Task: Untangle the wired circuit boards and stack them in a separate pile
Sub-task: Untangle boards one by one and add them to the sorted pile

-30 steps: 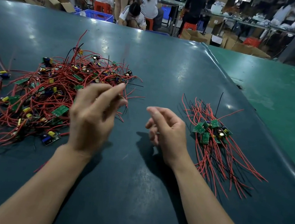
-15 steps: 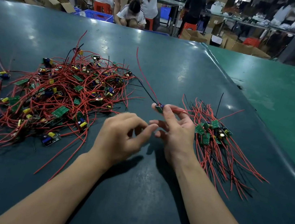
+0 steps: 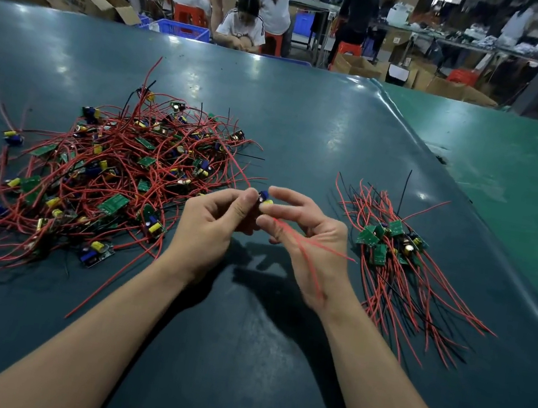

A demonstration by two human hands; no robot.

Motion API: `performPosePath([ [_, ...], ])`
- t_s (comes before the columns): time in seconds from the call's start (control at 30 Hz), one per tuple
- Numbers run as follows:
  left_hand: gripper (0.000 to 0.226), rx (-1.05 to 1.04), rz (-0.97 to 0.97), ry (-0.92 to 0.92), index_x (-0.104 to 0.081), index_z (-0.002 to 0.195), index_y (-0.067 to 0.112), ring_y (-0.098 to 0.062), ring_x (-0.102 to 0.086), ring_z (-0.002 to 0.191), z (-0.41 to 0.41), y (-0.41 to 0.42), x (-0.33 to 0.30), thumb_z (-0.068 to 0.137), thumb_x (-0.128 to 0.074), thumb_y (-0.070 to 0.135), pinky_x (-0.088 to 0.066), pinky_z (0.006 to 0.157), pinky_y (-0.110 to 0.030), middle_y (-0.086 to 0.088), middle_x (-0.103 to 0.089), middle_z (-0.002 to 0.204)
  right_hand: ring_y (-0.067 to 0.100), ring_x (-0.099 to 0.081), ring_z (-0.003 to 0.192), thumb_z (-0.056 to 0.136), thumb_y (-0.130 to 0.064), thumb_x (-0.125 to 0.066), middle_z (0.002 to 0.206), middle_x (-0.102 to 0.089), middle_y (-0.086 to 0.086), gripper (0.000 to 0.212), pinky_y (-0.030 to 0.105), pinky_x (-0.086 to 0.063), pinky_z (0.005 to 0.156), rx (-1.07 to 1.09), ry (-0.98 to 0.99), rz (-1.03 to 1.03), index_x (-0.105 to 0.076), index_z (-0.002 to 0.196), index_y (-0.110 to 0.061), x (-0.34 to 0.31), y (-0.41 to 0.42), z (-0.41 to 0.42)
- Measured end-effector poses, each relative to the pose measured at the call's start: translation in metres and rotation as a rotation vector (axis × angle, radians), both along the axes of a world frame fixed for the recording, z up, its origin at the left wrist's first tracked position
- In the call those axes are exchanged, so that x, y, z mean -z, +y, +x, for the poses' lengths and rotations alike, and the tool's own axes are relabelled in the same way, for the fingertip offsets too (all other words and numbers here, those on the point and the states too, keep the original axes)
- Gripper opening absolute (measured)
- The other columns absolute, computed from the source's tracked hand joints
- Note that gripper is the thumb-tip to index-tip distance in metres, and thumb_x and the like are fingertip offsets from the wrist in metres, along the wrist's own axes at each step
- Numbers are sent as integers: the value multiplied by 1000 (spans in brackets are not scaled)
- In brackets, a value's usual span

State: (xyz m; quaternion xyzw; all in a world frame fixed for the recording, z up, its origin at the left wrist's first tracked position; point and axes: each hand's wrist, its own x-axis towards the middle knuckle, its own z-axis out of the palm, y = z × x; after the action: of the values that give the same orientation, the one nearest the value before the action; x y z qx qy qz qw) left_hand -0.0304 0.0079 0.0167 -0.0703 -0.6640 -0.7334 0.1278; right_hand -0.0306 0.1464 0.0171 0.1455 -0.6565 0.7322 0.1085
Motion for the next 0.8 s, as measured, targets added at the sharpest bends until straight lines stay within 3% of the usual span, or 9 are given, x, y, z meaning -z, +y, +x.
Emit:
performPosePath([
  [0.13,24,158,252,-145,-74,86,10,-14,-69,70,1,2,-2,91,-54,22,-58,65,-25,-6,-74,81,20,-67,101,84,24,-55,122,-65,14,27,31,-55,89,-31,48,169,-73,95,8,5,-1,-1],
  [0.2,23,180,296,-188,-69,90,6,-11,-67,65,1,2,-4,96,-50,18,-55,59,-22,-3,-73,77,16,-69,95,85,24,-50,115,-70,11,33,24,-55,78,-43,-4,113,-75,92,5,2,1,0],
  [0.33,28,267,366,-265,-62,95,0,-15,-66,61,5,3,-9,90,-54,26,-53,56,-22,-11,-72,81,14,-69,74,93,-11,-62,89,-75,4,11,22,-50,52,-56,-248,-153,-72,88,-13,-7,8,0],
  [0.4,30,316,350,-302,-62,95,1,-17,-66,60,6,3,-10,87,-57,29,-51,55,-22,-15,-71,85,14,-65,67,83,-39,-68,83,-74,3,25,19,-45,47,-75,-348,-101,-72,87,-15,-8,11,-2],
  [0.47,31,373,295,-354,-61,97,1,-14,-62,53,7,4,-10,86,-58,30,-49,48,-19,-12,-70,79,16,-59,63,71,-48,-69,82,-71,6,39,20,-40,46,-141,-401,-26,-76,90,-15,-9,9,-2],
  [0.6,29,418,278,-404,-62,96,1,-11,-56,53,8,5,-8,86,-59,29,-47,50,-16,-8,-68,73,24,-60,62,72,-35,-74,77,-67,13,27,35,-52,63,-183,-441,-123,-77,85,-12,-7,8,-2],
  [0.67,34,414,253,-420,-63,100,-1,-12,-60,55,8,4,-8,85,-60,29,-50,53,-18,-8,-68,74,29,-57,73,75,-35,-75,81,-67,13,23,45,-44,75,-104,-424,-69,-78,83,-15,-4,10,-4],
  [0.8,37,390,234,-453,-65,105,-6,-13,-62,54,7,5,-10,86,-62,26,-52,52,-18,-10,-68,72,20,-58,66,88,-27,-70,79,-71,4,14,46,-41,72,-110,-385,-31,-80,87,-17,-4,11,-4],
])
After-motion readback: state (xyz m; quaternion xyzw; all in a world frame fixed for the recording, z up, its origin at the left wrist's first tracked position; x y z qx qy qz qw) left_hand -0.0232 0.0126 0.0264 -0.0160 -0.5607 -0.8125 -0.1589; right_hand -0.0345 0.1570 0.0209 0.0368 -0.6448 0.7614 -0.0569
